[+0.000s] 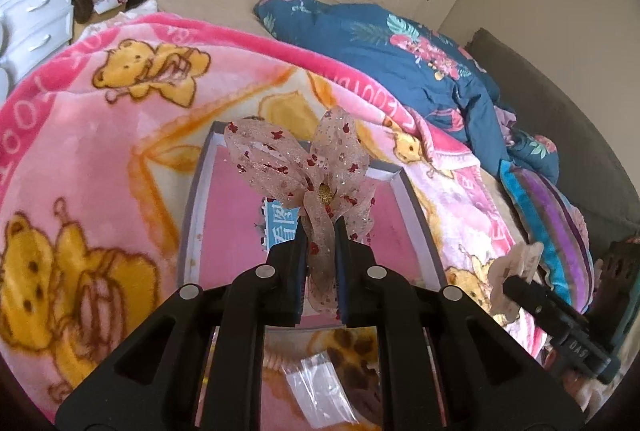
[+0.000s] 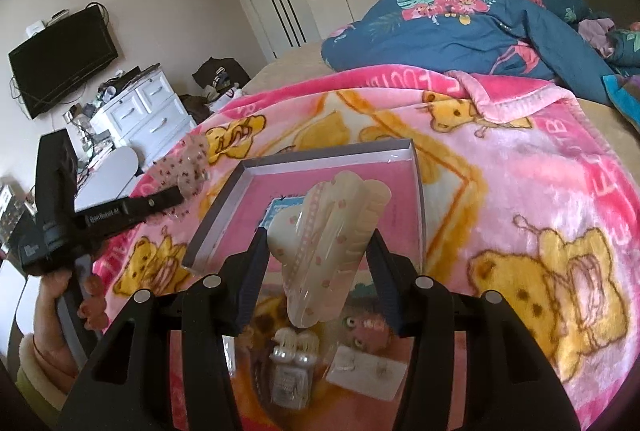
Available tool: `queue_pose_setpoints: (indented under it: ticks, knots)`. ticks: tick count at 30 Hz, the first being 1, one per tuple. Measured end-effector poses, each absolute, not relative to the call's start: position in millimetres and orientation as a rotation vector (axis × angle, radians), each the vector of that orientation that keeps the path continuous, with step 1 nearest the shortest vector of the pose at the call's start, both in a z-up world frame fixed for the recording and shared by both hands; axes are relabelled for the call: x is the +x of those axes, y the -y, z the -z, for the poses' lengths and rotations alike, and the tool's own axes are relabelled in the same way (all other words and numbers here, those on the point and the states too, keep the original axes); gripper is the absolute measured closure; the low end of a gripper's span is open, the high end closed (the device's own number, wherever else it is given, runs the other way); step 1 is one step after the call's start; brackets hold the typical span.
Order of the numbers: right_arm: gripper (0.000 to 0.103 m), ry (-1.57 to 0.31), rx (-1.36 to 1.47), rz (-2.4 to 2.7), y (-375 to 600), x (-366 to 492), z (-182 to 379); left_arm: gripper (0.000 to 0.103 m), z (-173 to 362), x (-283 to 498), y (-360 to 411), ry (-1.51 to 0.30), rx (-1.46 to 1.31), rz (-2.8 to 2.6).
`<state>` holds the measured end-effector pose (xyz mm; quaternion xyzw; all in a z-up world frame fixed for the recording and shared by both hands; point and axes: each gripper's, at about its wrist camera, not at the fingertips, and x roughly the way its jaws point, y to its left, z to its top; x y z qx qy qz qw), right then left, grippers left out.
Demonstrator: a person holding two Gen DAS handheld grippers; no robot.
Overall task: Organize jewelry
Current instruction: 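Carry the scrunchie with the left tool into the grey box while the right tool carries the claw clip there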
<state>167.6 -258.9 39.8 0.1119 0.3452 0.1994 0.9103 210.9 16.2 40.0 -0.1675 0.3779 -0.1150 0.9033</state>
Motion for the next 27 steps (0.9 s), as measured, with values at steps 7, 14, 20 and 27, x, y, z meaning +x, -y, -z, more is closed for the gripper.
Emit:
queue_pose_setpoints:
  ticks: [7, 14, 20, 27]
  knots:
    - [0.055, -0.739, 0.228, -0.374, 257.1, 198.0, -24.8, 0.097, -9.0, 232.1, -13.8, -0.841, -0.347, 0.248]
    - [0.055, -0.795, 0.214, -0.338, 252.8, 225.5, 2.1, 0.096, 6.9, 244.6, -13.4, -0.875, -0.352, 0.24]
    - [0.055, -0.842, 0.216, -0.334, 245.7, 235.8, 21.5, 0.094, 16.1, 248.0, -6.7, -0.898, -0.328, 0.254]
    - [0.055, -0.88, 0.218, -0.312, 242.9, 239.3, 39.4, 0.086, 20.0, 250.3, -8.9, -0.915, -0.329, 0.267]
